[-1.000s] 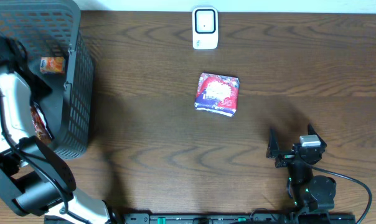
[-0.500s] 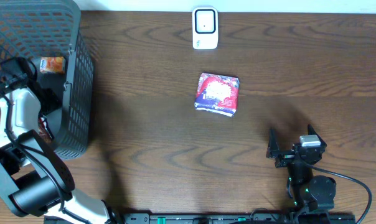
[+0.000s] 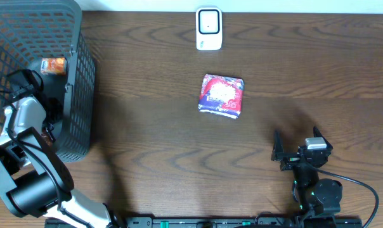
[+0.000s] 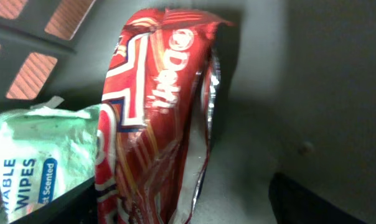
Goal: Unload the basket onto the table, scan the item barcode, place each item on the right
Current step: 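Reach the left gripper back into the basket toward the red chocolate bar, then grasp the red chocolate bar with the left gripper and lift it out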
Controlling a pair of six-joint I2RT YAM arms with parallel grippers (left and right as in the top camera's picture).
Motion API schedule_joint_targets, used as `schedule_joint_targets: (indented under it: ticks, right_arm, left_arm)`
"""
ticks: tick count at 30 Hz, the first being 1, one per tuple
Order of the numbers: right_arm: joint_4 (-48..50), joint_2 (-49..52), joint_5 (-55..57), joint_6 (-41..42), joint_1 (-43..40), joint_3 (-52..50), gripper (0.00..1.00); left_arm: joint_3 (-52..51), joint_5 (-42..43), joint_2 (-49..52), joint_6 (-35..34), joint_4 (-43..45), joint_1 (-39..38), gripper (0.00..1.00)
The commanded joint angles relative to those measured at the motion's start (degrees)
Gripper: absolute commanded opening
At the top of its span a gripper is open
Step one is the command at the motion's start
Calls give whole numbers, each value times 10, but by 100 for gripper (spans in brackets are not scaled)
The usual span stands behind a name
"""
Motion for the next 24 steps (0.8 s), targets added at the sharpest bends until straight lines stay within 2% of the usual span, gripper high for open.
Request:
schedule_joint_targets:
  ticks: [1,4,8,9,12,17,19,24]
  right_arm:
    - [-1,-3,1,-5,-4,-2,99]
    - [-1,-3,1,-5,-4,-2,99]
    - [-1,-3,1,-5,-4,-2,99]
    - [-1,-3,1,-5,-4,-2,99]
    - [-1,-3,1,-5,-4,-2,99]
    - [-1,-3,1,-5,-4,-2,99]
    - [-1,-3,1,-5,-4,-2,99]
    - [-1,-3,1,-5,-4,-2,99]
  left_arm:
    - [-9,7,33,4,-5,1,64]
    - [-9,7,35,4,-4,1,47]
    - [-4,7,29,1,-5,1,11]
    - [-3,7,25,-5,-7,1,8]
    - [-3,39,4,-16,-7,1,7]
    - [19,171,-72,-29,9,1,7]
    - [31,202,-118,-70,31,1,7]
    - [39,204,-246,-195,119,1,7]
